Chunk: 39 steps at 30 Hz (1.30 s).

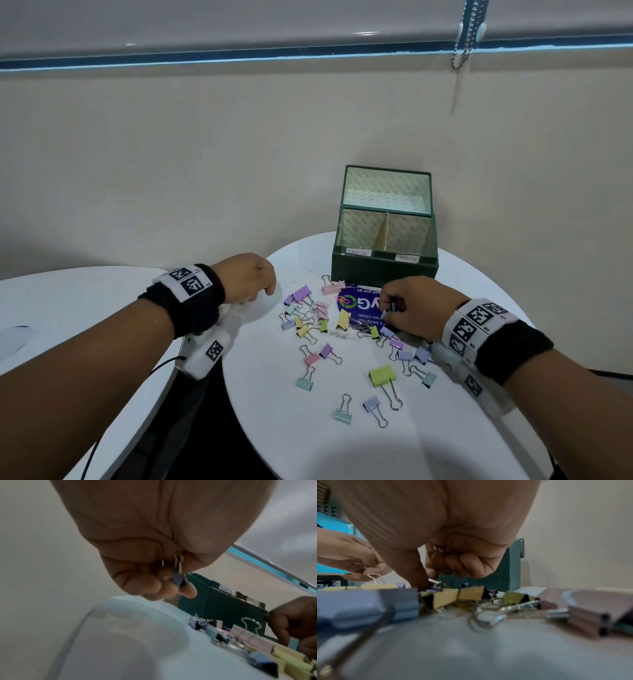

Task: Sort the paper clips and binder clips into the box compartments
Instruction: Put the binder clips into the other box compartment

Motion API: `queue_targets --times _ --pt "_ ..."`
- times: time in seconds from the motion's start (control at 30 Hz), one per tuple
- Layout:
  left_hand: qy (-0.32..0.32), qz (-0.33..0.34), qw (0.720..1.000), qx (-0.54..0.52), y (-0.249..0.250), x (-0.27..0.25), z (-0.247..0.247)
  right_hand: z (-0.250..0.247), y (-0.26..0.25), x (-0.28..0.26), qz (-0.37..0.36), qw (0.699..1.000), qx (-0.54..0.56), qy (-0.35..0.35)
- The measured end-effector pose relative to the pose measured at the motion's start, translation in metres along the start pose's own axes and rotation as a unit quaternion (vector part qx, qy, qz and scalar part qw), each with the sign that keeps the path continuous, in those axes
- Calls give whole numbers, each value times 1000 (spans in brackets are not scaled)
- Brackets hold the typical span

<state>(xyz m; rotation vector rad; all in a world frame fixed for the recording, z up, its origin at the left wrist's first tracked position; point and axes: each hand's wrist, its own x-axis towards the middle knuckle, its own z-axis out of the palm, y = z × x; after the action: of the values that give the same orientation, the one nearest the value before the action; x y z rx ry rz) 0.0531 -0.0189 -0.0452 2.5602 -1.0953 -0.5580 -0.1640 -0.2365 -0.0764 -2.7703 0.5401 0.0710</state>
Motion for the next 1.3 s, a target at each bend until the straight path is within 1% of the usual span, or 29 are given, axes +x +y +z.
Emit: queue_targets --times 0.1,0.2,0.33,0.43,0.5,0.6,0.67,0.73,0.8,0.87,0.97,1.0,1.1,1.13,1.27,1.3 --pt "-2 -40 999 -17 3 2 5 1 2 1 -2 1000 5 14" --pt "-16 -54 998 4 5 11 9 1 4 1 -2 1000 7 19" --pt "-11 26 995 99 -2 20 7 1 6 2 4 999 15 32" --pt "-19 51 993 102 -4 19 8 1 6 1 6 999 18 50" --pt "-25 53 993 101 -4 18 9 0 5 0 3 997 25 67" --pt "-24 53 994 97 -2 16 13 -7 -1 -1 -15 992 58 110" --pt "-19 64 993 100 0 15 16 -16 -7 3 -26 984 77 159" --pt "-15 72 991 112 3 14 17 -27 -14 12 -35 974 82 206" --pt "-19 74 989 125 4 14 16 -38 -20 27 -33 969 75 233" --pt "-21 80 988 133 6 13 10 -46 -23 45 -10 970 58 235" --pt "-2 96 988 116 15 16 -4 -52 -29 66 21 974 59 216" --pt "8 103 989 107 20 17 -10 -53 -32 70 25 978 61 200" --pt "40 134 986 89 41 25 -21 -53 -33 72 22 991 48 120" --pt "53 146 984 84 50 29 -22 -54 -33 69 22 992 49 113" --pt "105 164 977 84 86 51 -17 -51 -23 37 4 978 110 178" --pt "107 164 977 88 95 57 -14 -48 -20 27 -6 978 117 175"
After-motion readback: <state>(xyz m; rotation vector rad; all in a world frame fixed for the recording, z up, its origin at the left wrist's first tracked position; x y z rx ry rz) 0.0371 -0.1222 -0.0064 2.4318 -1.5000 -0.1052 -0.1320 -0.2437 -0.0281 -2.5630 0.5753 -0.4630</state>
